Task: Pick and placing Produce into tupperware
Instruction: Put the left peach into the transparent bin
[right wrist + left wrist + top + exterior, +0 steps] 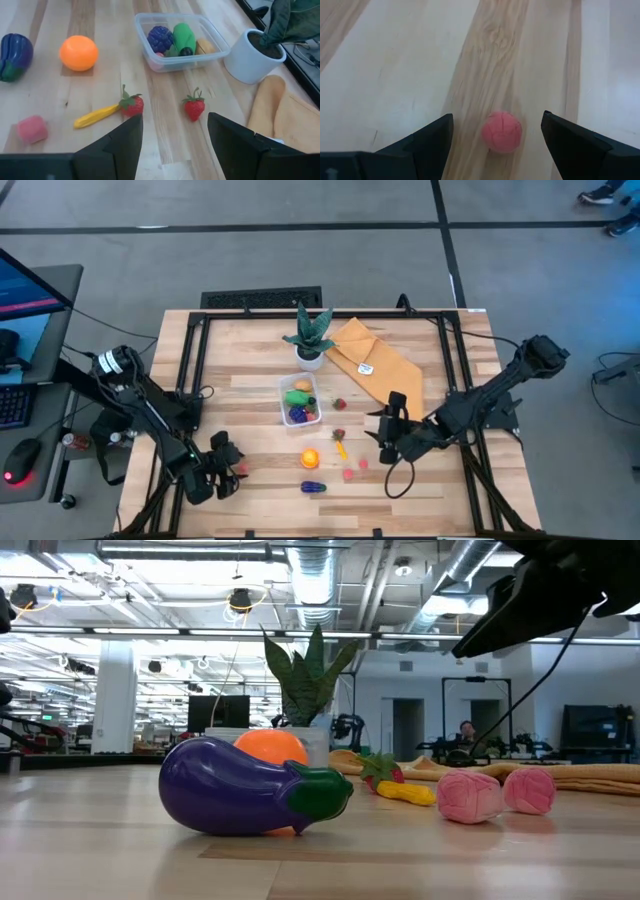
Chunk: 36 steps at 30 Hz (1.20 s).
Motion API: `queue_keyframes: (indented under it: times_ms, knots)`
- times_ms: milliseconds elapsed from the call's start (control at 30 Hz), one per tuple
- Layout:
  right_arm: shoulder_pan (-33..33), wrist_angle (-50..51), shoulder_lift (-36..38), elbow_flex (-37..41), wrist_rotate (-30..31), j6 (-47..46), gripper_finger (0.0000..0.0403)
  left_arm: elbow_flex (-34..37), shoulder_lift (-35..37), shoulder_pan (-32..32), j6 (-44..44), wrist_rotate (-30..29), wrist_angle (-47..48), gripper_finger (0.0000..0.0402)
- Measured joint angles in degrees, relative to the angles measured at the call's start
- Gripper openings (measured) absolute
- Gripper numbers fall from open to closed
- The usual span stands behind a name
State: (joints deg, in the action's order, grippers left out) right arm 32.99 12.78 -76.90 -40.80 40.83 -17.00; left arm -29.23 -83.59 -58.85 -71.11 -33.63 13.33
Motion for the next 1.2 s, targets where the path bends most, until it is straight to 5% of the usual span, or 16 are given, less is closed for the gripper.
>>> queue_keyframes:
  times_ms: [333,1200]
  knots:
    - [0.00,-0.01,0.00,0.00,0.01,-0.19,0.0217,-0.14,-3.30,-0.01,2.69,-0.34,-1.67,0.0283]
    - [-0.02,-1.06,-0.02,-0.01,0.01,-0.06,0.0217,-2.84,-7.37,-1.11,3.08,-2.15,-0.10,0.0128]
